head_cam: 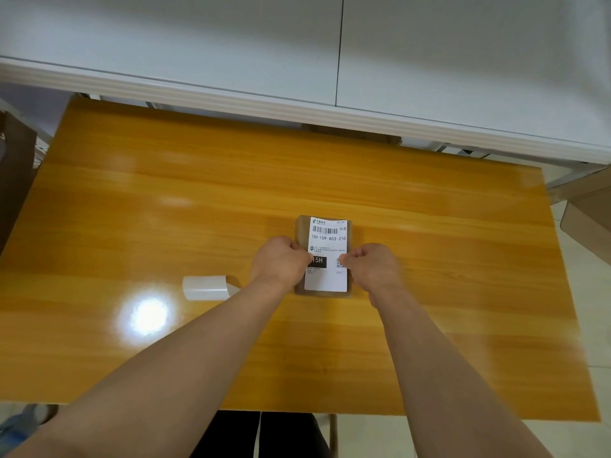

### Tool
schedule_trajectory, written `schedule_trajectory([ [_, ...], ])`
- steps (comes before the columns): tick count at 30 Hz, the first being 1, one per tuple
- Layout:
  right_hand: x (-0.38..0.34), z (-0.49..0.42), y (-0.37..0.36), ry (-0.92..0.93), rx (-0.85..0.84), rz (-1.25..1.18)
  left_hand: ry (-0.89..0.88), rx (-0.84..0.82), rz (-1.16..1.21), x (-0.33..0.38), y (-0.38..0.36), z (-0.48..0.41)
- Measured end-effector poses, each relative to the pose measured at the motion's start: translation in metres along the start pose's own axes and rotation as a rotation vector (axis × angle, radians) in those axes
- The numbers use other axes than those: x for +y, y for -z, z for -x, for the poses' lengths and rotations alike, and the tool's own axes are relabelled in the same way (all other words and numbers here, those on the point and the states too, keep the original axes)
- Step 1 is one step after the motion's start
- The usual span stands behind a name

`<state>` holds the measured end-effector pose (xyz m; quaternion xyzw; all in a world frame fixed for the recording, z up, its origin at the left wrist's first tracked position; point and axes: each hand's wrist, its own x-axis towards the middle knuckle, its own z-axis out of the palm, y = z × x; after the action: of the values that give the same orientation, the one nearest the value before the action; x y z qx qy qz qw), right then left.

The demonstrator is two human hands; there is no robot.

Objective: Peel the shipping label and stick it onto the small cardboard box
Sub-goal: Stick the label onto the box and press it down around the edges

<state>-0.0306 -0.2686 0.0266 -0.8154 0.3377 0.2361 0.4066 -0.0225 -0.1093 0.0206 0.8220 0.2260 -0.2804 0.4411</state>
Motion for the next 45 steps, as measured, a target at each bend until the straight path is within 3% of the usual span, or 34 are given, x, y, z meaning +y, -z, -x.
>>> schedule_trajectory([
  [17, 0.003, 0.001, -0.002, 0.021, 0.025, 0.008, -0.019, 0.043, -0.048, -0.001, -0.005, 0.002],
  [45, 0.005, 0.004, -0.004, 0.060, 0.065, 0.051, -0.081, 0.172, -0.330, 0.001, -0.018, 0.008],
])
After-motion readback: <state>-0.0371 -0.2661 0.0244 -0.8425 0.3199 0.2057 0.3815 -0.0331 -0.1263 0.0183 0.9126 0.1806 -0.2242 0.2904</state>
